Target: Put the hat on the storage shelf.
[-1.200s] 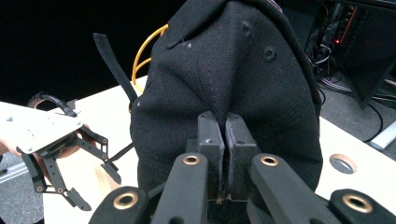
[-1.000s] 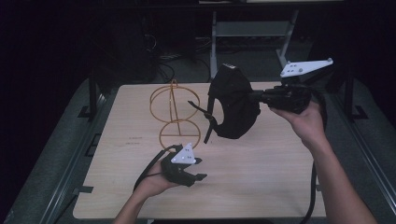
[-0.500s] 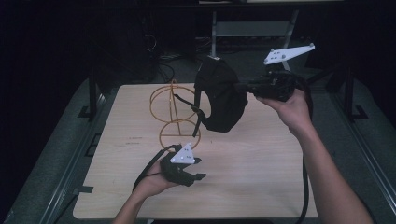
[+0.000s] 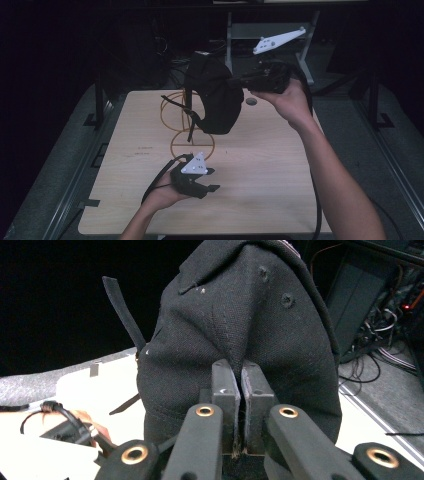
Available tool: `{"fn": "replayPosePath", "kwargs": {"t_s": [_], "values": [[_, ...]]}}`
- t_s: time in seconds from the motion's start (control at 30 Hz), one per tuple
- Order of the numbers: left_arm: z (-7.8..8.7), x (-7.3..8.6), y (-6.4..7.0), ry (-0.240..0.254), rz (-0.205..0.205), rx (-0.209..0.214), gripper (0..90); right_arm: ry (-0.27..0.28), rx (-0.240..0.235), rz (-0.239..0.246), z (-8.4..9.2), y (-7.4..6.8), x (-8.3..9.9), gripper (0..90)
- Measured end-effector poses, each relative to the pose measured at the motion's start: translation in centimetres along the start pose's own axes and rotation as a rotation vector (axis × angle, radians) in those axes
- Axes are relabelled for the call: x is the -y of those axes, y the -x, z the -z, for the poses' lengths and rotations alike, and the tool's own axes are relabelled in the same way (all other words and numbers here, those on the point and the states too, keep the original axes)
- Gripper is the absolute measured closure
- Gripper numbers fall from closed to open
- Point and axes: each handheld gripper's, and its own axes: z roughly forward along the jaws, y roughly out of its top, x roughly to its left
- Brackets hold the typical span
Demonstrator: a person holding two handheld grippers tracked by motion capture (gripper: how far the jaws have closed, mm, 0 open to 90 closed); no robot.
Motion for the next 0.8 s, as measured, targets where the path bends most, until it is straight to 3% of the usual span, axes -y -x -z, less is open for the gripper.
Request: {"fn": "replayPosePath", "kwargs": {"t_s": [0.43,0.8], "values": [[0.2,0.0,0.0,0.006,0.006,0.001,45.8,-0.052,-0.056,0.030,-5.1,0.0,-3.8,87.3],[0.1,0.0,0.0,0.008,0.006,0.006,45.9,-0.059,-0.102,0.001,-8.5,0.8,-4.5,87.3]]}}
